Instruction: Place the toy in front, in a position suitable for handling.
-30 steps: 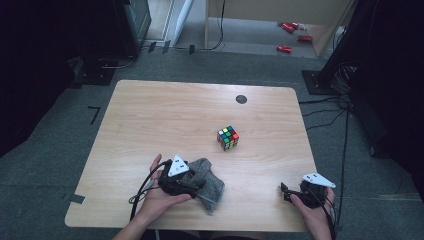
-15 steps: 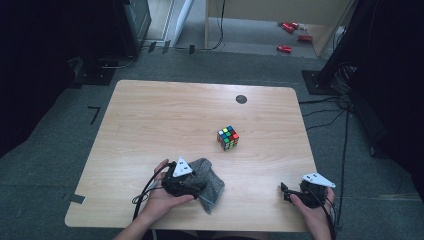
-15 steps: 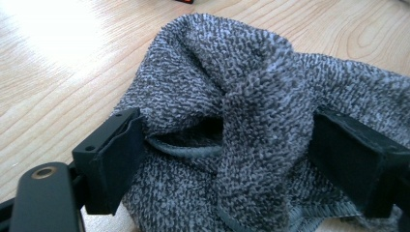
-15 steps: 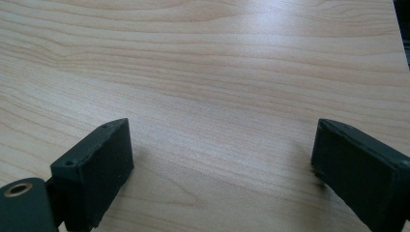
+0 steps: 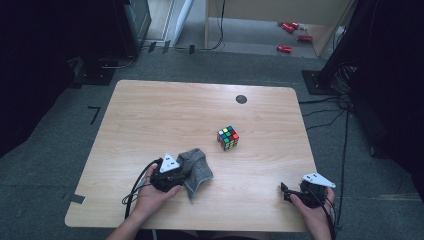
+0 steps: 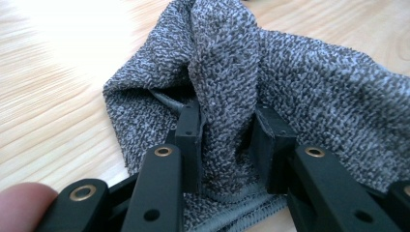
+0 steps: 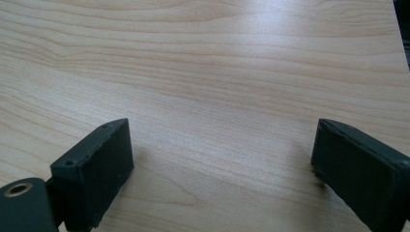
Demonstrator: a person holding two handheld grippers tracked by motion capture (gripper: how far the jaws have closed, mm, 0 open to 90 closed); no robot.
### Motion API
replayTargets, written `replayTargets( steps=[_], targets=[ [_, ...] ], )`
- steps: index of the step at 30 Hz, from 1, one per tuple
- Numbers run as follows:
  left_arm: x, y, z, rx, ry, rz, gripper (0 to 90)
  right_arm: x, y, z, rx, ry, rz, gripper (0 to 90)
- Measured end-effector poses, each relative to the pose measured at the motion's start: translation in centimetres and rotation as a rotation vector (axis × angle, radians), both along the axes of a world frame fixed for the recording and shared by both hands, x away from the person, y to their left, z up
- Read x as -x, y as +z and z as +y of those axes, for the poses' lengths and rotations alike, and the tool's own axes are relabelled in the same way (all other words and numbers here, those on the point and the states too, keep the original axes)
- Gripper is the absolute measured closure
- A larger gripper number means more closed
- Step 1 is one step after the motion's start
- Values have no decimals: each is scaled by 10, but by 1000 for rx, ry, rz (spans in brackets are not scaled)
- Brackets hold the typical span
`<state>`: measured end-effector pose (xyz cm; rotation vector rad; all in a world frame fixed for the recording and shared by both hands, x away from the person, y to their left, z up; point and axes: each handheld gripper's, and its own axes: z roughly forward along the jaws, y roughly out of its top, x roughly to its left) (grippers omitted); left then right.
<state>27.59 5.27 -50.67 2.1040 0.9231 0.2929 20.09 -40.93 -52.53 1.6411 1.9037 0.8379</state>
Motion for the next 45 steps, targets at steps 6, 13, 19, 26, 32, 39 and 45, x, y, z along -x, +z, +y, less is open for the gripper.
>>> replayTargets(
  steps=[6, 13, 19, 26, 32, 39, 45],
  targets=[
    [-3, 3, 16, 19, 58, -2, 430, 0, 0, 0, 0, 0, 0, 74],
    [-1, 9, 6, 60, 65, -36, 119, 0, 0, 0, 0, -1, 0, 73],
    [-6, 4, -15, 28, 46, -33, 23, 0, 0, 0, 0, -2, -2, 73],
    [-10, -3, -17, 25, 44, 3, 128, 0, 0, 0, 0, -2, -2, 73],
    [-13, -5, -7, 48, 35, 15, 433, 0, 0, 0, 1, -5, -1, 75],
    [-17, -8, 2, 82, 9, 36, 590, -3, 6, 5, 14, -16, -17, 125],
    [-15, -8, 1, 81, 11, 34, 603, -11, 24, 24, -28, 31, -59, 125]
  ],
)
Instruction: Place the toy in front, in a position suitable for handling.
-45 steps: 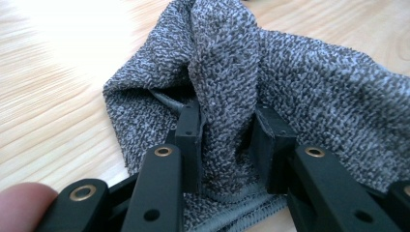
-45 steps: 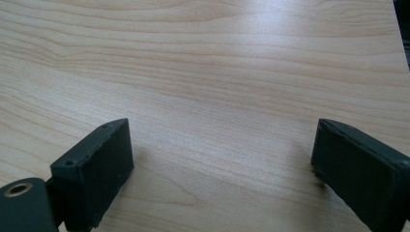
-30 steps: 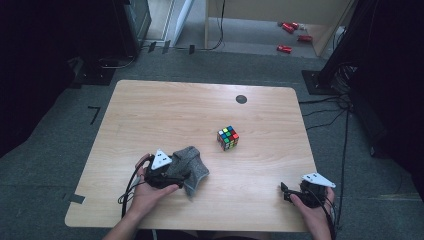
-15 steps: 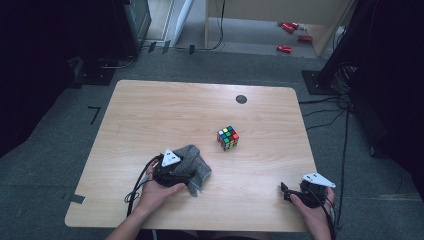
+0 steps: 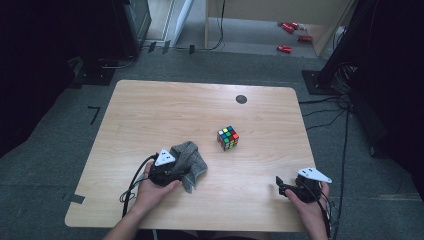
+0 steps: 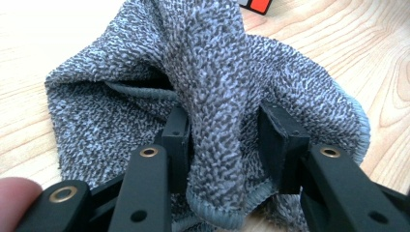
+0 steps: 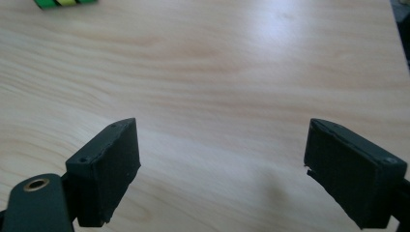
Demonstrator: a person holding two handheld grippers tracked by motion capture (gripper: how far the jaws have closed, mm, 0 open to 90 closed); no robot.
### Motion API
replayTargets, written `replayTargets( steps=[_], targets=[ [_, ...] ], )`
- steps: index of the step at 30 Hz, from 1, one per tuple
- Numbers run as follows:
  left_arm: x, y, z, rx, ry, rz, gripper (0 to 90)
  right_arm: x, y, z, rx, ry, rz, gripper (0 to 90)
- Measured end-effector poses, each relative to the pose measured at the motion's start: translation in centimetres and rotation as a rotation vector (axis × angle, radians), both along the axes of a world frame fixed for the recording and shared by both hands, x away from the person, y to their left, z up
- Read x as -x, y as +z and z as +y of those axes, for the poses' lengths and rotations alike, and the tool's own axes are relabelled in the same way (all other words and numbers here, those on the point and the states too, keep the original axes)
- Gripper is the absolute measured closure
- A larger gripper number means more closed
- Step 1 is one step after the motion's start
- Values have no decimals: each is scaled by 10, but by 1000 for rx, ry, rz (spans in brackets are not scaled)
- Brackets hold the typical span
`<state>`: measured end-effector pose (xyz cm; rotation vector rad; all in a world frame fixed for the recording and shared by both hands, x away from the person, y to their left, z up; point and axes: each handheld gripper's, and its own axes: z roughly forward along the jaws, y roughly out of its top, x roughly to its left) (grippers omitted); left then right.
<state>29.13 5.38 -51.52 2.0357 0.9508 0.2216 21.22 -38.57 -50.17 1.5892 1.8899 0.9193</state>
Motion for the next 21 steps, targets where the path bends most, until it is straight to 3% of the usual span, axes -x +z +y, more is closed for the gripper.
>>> replayTargets(
  steps=[9, 15, 21],
  targets=[
    [1, 0, 1, 5, 3, 2, 602, -32, 15, 53, -32, 98, -49, 124],
    [1, 0, 2, 11, 1, 4, 600, -59, 13, 87, -40, 147, -48, 124],
    [0, -1, 2, 18, -1, 12, 599, -76, 9, 109, -46, 171, -43, 124]
  ],
)
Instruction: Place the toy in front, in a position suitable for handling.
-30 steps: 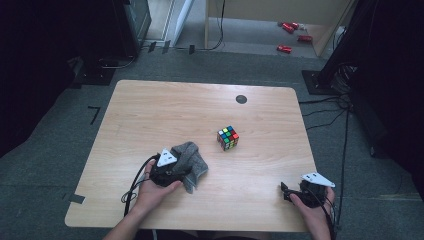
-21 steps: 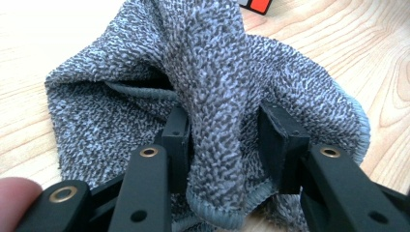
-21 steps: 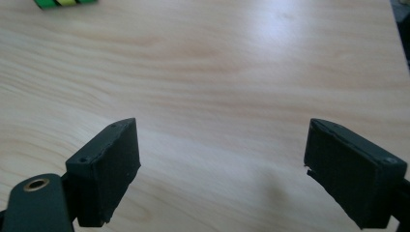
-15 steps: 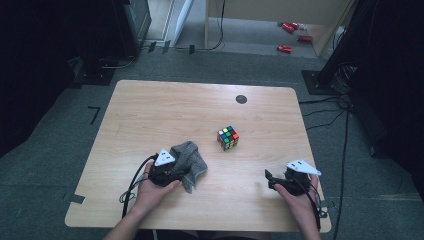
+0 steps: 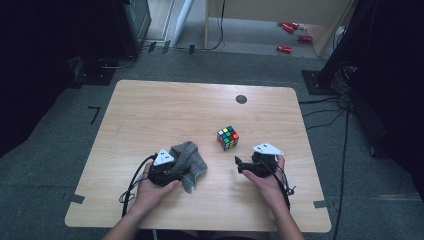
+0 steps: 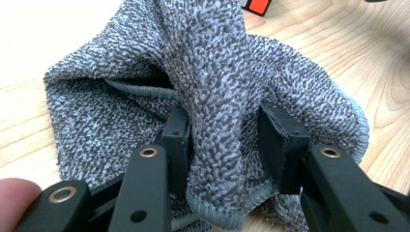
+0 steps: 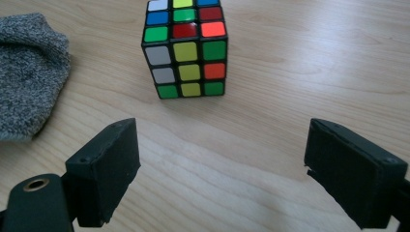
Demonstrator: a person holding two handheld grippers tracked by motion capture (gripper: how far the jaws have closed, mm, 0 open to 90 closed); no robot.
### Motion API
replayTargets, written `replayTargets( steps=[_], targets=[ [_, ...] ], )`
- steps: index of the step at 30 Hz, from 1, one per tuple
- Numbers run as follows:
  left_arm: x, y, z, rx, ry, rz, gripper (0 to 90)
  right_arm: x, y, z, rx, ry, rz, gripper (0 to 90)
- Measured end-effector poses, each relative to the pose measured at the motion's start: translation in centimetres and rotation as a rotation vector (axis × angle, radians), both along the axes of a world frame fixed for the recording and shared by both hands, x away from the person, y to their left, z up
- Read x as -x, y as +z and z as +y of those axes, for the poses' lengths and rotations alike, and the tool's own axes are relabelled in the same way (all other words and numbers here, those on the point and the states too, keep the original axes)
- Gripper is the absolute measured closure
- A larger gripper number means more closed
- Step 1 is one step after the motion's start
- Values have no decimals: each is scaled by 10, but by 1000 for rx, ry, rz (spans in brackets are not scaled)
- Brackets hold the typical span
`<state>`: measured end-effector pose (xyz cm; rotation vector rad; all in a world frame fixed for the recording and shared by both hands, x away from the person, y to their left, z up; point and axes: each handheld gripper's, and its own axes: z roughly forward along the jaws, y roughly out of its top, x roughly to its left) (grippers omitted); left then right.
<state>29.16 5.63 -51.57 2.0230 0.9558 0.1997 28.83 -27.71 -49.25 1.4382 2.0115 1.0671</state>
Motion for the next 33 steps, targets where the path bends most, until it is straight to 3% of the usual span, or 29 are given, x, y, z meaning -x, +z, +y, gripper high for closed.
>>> replayTargets(
  steps=[6, 13, 24, 31, 33],
  targets=[
    [0, 0, 0, 0, -1, 1, 599, -13, 0, 13, -10, 1, -6, 124],
    [0, 0, 0, 2, -1, 2, 599, -30, -6, 25, -57, 7, -11, 102],
    [0, 0, 0, 1, -3, 1, 599, -58, -16, 43, -8, -14, 5, 95],
    [0, 0, 0, -1, -8, -2, 604, -61, -18, 51, 44, -16, -60, 330],
    [0, 0, -1, -1, -8, -3, 604, -60, -18, 51, 45, -8, -67, 341]
  ],
)
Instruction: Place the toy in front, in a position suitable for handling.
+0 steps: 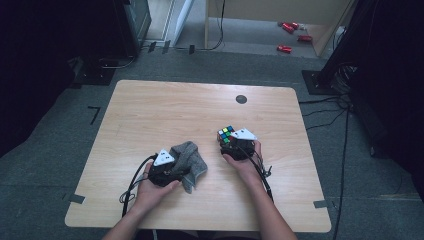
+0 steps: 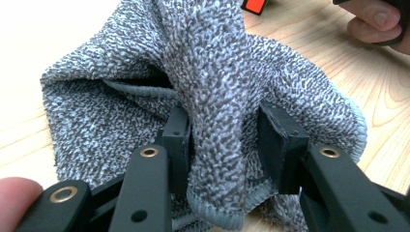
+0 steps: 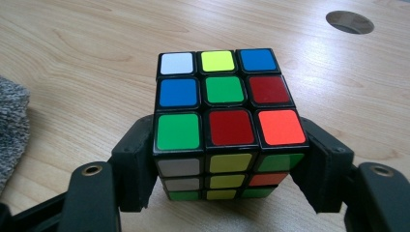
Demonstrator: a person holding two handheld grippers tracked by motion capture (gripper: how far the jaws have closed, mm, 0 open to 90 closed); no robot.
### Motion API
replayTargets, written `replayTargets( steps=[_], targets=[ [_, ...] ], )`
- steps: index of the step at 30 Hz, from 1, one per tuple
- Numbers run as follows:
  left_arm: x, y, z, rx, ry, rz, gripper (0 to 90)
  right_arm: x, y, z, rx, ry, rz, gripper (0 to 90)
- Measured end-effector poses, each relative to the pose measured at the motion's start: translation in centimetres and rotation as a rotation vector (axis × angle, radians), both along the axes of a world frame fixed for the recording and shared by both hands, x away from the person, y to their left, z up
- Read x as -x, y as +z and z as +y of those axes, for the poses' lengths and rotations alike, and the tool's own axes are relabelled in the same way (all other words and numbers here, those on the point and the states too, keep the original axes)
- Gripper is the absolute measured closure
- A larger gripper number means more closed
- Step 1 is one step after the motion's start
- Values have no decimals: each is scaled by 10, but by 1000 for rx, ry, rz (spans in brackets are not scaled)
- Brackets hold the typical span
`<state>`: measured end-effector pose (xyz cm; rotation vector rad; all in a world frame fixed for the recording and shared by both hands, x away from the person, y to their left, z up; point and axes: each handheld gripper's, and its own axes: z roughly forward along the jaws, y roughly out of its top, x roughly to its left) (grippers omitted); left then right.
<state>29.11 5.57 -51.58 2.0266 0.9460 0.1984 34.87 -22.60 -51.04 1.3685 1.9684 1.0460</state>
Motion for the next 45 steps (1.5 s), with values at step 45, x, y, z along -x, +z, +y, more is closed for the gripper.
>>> replayTargets(
  steps=[45],
  targets=[
    [6, 8, 9, 62, 14, -49, 295, 59, 35, -17, -19, 101, -45, 346]
  ],
)
